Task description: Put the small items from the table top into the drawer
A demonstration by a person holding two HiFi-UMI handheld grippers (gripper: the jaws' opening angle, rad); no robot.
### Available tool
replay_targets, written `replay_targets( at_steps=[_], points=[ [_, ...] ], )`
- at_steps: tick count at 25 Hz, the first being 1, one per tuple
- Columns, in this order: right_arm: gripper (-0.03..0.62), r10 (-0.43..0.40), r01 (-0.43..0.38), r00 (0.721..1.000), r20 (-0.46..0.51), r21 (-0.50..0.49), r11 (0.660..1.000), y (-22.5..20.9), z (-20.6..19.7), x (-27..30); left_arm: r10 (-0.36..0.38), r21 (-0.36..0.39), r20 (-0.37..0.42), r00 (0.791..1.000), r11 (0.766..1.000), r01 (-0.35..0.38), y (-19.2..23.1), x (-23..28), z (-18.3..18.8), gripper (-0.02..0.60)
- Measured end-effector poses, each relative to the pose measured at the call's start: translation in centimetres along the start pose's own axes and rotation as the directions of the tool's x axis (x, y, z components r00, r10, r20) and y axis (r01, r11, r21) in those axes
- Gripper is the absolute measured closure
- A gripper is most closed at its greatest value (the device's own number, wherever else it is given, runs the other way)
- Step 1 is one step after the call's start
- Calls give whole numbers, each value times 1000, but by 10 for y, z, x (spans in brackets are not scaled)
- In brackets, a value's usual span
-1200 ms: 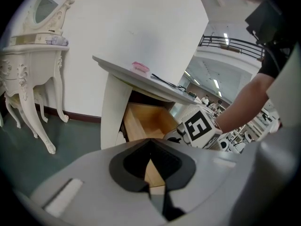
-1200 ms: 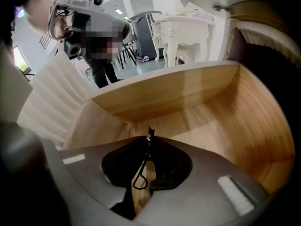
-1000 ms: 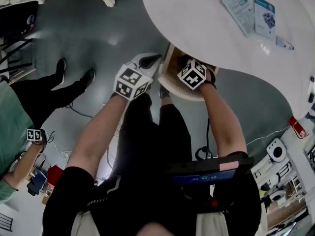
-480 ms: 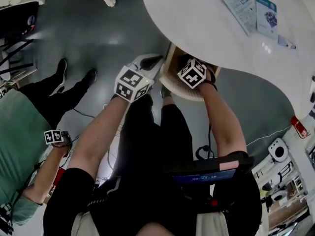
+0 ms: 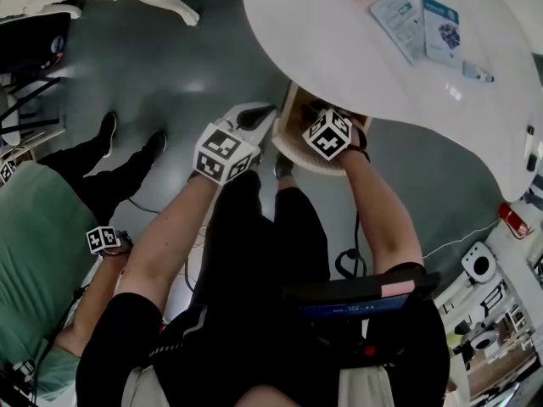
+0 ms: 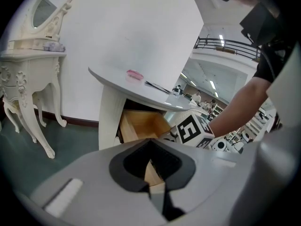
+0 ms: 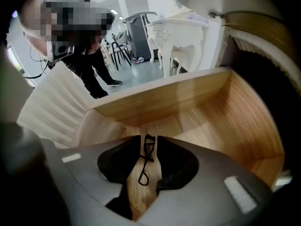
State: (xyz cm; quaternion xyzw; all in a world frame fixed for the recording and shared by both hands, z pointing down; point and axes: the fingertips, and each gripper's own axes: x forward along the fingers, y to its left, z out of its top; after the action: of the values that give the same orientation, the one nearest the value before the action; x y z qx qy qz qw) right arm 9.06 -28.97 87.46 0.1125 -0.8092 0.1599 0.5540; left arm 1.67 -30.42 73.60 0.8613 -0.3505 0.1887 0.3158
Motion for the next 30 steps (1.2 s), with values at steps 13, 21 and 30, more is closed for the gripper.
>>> replay_targets(
  at_steps=[13, 21, 30],
  points=[
    [589, -38, 44, 986, 161, -36, 998, 23, 40, -82, 2, 45, 87, 996, 999, -6, -21, -48, 50, 581],
    [591, -140, 130, 928, 344, 53, 990, 29, 89, -168, -8, 95, 209, 978, 995, -12, -42, -91, 105, 581],
    [591, -230, 211, 813, 534, 97, 973, 39, 135, -265, -18, 138, 282, 959, 990, -22, -69, -128, 152, 581]
  ],
)
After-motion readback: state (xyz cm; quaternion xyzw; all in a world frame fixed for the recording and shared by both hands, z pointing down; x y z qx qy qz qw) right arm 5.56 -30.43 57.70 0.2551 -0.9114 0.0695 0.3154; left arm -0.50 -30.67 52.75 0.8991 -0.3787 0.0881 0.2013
